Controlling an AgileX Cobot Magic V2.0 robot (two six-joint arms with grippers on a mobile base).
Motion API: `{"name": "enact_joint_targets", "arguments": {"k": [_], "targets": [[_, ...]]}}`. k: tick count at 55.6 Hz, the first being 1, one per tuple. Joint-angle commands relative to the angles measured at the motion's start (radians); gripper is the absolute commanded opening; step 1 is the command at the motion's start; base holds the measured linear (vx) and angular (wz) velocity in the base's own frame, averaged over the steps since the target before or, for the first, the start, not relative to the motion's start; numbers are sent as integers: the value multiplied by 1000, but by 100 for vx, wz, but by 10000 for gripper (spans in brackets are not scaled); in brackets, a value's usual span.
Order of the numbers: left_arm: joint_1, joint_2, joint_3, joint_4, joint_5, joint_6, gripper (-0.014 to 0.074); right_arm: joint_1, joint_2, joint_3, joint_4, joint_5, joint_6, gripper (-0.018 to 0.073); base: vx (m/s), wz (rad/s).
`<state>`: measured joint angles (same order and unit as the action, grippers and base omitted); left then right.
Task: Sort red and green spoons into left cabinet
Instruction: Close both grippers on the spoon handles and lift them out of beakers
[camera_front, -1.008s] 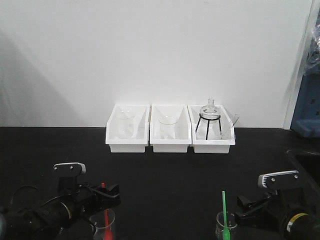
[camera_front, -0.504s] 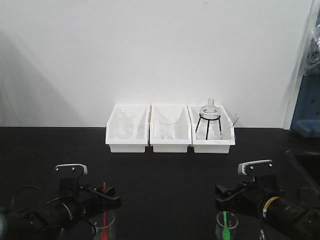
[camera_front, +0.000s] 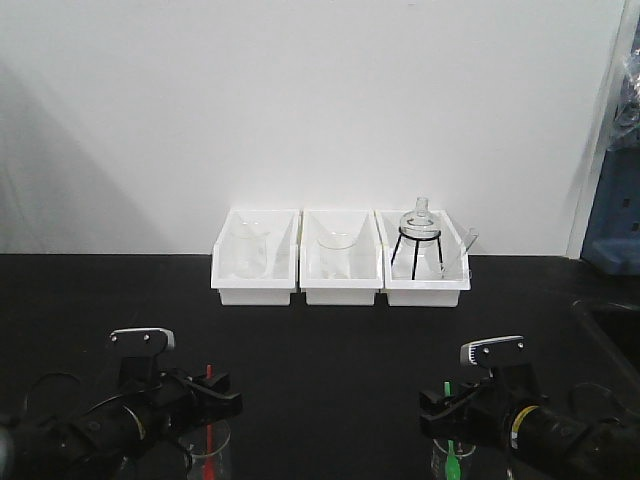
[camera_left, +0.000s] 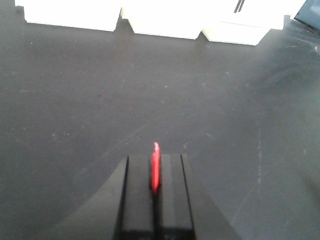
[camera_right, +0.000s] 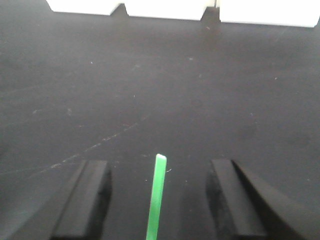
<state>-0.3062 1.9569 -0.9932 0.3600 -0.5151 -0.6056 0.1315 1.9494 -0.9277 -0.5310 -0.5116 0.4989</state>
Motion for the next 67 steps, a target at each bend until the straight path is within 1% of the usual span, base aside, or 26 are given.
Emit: {"name": "enact_joint_targets", "arguments": {"k": [1,7,16,20,27,38,46,54,59,67], "targets": [[-4,-52,-28,-13,-74,3,-6,0,-45,-29,3,-81,3,360,0,0],[-4,-52,-28,-13,-74,4,-6,0,-45,-29,3,-80,2,248,0,0],[-4,-52,-28,-13,-74,6,-6,0,-45,-29,6,-80,2,51,0,0],[-4,-52,-28,-12,-74,7,-6,0,-48,-29,6,-80,2,-12,0,0],[-4,-58,-28,-12,-75,12,-6,0,-69,-29,6,-80,3,-11,0,0],[-4,-119,-28,-13,-74,86,-6,0,-149,-29,6,-69,3,-9,0,0],[-4,-204,-28,-13,-50,84,-6,0,-230,-29,6,-35,3,-9,0,0],[-4,-322,-28,-13,-49,85,-6,0,-342,-29,5,-31,3,-9,0,0],[-4,-395,-28,-12,-48,85,-6,0,-413,-28,-33,-24,21,-9,0,0],[-4,-511,-28,15,-48,85,-6,0,-522,-23,-149,-23,100,-9,0,0]]}}
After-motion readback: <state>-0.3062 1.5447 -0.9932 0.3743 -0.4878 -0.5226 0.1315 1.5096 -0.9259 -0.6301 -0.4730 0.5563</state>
